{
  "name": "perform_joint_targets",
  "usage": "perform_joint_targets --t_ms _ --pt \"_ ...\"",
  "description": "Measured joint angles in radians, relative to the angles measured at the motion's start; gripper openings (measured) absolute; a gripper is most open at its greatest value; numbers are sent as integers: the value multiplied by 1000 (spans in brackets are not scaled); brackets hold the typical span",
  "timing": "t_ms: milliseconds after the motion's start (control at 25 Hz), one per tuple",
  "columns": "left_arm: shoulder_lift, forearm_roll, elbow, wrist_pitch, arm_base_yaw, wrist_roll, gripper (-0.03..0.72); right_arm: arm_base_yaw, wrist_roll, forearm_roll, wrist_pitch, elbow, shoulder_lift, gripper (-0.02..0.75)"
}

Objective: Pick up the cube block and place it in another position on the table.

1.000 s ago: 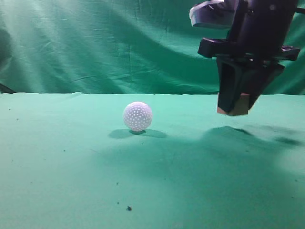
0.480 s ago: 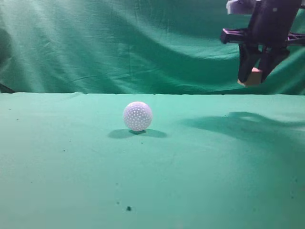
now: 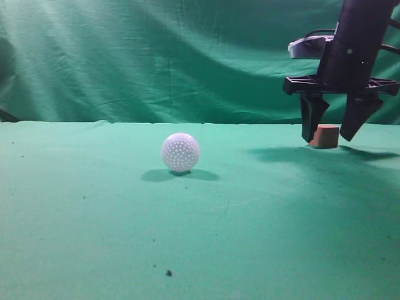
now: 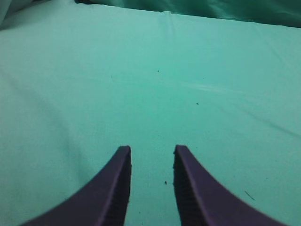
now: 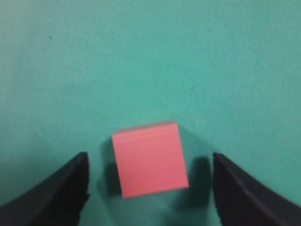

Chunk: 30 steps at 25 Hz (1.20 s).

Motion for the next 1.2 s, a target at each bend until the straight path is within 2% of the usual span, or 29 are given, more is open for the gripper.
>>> perform_joint_targets --t_ms 40,80,120,240,280,360,480,640,840,1000,1200 --pt "0 0 0 0 0 0 262 0 0 0 18 0 -10 543" --pt "0 0 0 0 0 0 262 0 0 0 40 0 -27 529" --pt "0 0 0 0 0 0 262 0 2 0 63 0 -53 464" --pt "0 0 0 0 0 0 262 0 8 2 126 0 -164 159" --pt "0 0 0 0 0 0 262 0 13 2 149 0 -204 94" --pt "0 0 0 0 0 0 262 0 25 4 192 0 -310 32" --pt "0 0 0 0 0 0 262 0 42 4 213 22 -419 0" --pt "0 0 0 0 0 0 262 0 76 6 194 173 -685 0" --pt "0 0 0 0 0 0 262 0 100 9 82 497 -1081 0" --pt "0 0 0 0 0 0 262 0 102 9 6 689 -1320 0" --pt "0 0 0 0 0 0 262 0 102 10 -160 875 -1630 0"
